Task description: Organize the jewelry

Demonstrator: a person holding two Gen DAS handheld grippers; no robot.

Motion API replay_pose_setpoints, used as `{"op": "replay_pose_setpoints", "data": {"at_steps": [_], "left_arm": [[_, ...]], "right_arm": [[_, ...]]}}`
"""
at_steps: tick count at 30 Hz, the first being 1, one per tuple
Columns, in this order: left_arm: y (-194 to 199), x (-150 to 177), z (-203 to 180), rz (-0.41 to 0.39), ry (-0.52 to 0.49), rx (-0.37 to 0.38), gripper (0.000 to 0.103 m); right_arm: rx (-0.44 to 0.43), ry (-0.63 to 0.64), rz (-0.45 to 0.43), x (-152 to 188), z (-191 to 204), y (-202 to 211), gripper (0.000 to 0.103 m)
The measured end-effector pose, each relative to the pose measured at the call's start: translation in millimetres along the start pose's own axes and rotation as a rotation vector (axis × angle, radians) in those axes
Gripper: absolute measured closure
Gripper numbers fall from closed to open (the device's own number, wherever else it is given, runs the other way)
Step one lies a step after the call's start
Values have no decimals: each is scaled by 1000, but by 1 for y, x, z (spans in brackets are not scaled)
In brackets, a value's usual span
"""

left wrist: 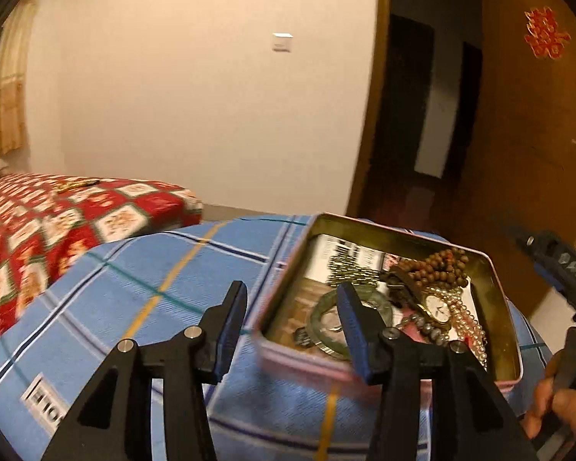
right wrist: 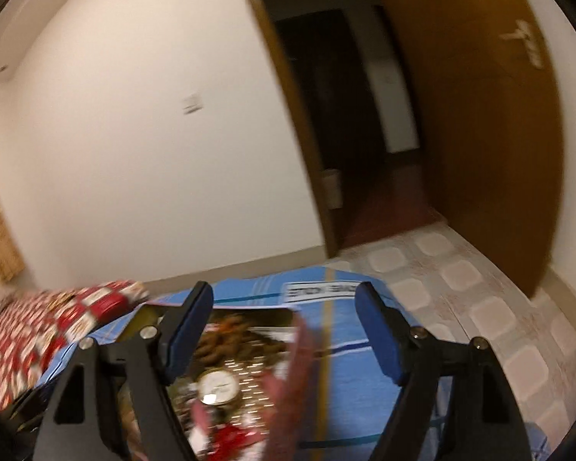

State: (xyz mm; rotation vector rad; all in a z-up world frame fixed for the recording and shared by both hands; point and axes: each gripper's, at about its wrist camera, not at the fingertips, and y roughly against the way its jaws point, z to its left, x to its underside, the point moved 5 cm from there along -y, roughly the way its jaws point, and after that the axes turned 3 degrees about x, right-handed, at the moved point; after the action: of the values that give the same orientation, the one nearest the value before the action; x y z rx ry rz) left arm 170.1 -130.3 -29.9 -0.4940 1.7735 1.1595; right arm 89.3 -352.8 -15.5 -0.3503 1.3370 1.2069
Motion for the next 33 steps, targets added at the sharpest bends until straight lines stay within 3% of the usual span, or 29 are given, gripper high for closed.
{"op": "replay_pose_setpoints", "data": {"at_steps": [4, 8, 13, 21, 33], "left_arm": [[15, 8, 25, -6, 60, -35, 54], [22, 17, 32, 5, 95, -43, 54], [29, 23, 26, 14, 68, -62, 54], [42, 33, 16, 24, 28, -102, 54], [60, 43, 5, 12, -5, -115, 54]], "right_arm": [[48, -44, 75, 8, -13, -13, 24], [77, 8, 104, 12, -8, -15, 24], [102, 75, 112, 23, -3, 0, 24], [120, 72, 125, 36, -8, 22, 24], [94, 132, 89, 49, 0, 53, 24]]}}
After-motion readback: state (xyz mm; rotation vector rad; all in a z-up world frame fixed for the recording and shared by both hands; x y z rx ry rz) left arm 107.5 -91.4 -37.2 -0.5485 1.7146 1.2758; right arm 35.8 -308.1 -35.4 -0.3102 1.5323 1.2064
